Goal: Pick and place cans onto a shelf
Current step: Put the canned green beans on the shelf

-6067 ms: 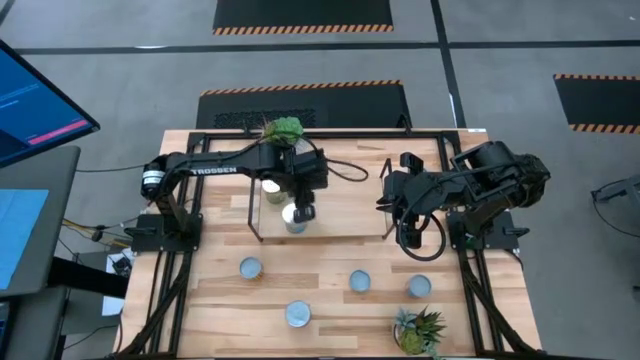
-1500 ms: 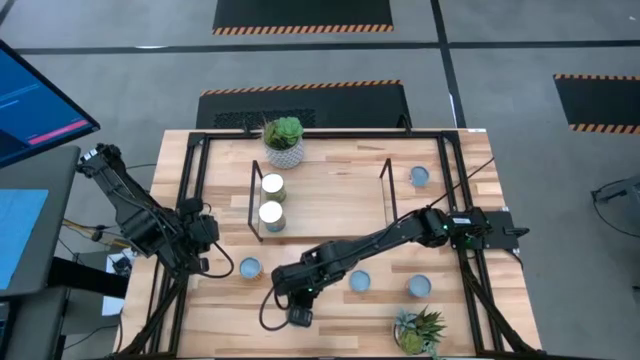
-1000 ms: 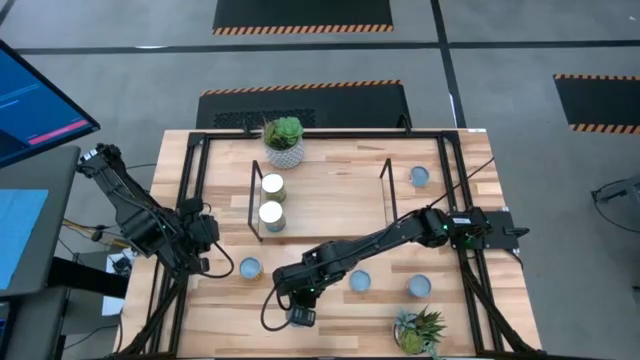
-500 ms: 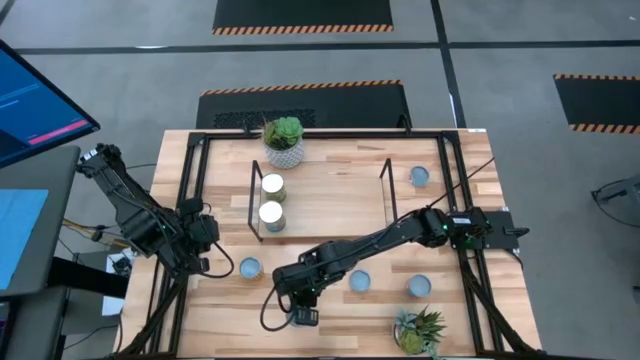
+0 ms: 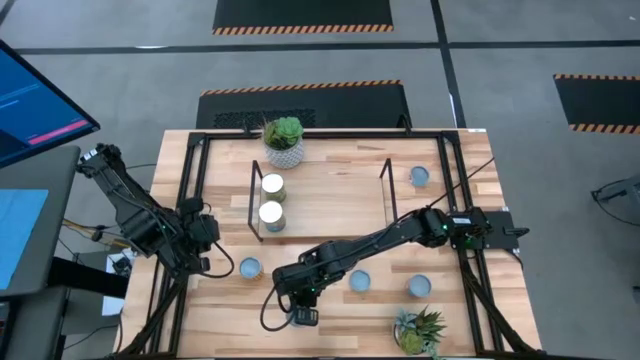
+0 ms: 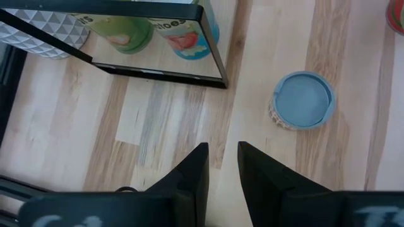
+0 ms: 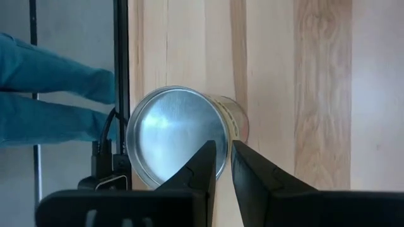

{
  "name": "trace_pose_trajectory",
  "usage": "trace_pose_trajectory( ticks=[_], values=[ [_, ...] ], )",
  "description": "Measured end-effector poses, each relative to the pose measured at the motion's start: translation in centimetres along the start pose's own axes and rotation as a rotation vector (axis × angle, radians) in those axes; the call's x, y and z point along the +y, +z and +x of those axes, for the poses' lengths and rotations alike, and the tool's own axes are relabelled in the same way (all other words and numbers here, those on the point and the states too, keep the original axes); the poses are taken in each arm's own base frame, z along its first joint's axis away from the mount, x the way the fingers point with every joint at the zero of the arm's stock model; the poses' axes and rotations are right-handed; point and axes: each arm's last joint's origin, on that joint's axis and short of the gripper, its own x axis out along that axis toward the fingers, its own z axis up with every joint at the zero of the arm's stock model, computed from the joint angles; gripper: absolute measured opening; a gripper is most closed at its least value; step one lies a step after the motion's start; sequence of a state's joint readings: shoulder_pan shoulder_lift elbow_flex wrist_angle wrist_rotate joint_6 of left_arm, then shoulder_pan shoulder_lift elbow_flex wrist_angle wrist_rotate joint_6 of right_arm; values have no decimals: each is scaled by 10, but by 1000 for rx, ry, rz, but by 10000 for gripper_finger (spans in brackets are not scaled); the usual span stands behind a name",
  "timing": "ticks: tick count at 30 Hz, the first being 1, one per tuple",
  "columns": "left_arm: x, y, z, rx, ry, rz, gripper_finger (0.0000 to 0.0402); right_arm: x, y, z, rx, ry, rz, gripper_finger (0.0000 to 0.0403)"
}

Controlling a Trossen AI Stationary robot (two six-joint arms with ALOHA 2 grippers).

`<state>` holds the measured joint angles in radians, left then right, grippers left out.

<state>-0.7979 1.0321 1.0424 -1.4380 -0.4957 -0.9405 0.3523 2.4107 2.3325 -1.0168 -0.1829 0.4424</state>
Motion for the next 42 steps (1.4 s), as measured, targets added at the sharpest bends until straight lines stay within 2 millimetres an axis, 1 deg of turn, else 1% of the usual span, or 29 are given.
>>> trace_pose_trajectory(
  ticks=[11, 15, 21, 24, 33, 39, 42],
  values=[
    [0, 0, 0, -8, 6, 0, 73, 0, 0, 0, 0, -1, -7, 75],
    [0, 0, 0, -9, 7, 9, 73, 0, 0, 0, 0, 0, -46, 75],
    [0, 0, 0, -14, 10, 11, 73, -3, 1, 0, -2, -3, -52, 76],
    [0, 0, 0, -14, 10, 11, 73, -3, 1, 0, 0, 0, -57, 88],
    [1, 1, 0, -32, 24, 2, 73, -3, 1, 0, 0, 0, -87, 144],
    [1, 1, 0, -33, 24, -6, 73, -3, 1, 0, 3, -2, -91, 152],
    [1, 1, 0, -33, 24, -6, 73, -9, 0, 15, 33, 12, -86, 149]
  ],
)
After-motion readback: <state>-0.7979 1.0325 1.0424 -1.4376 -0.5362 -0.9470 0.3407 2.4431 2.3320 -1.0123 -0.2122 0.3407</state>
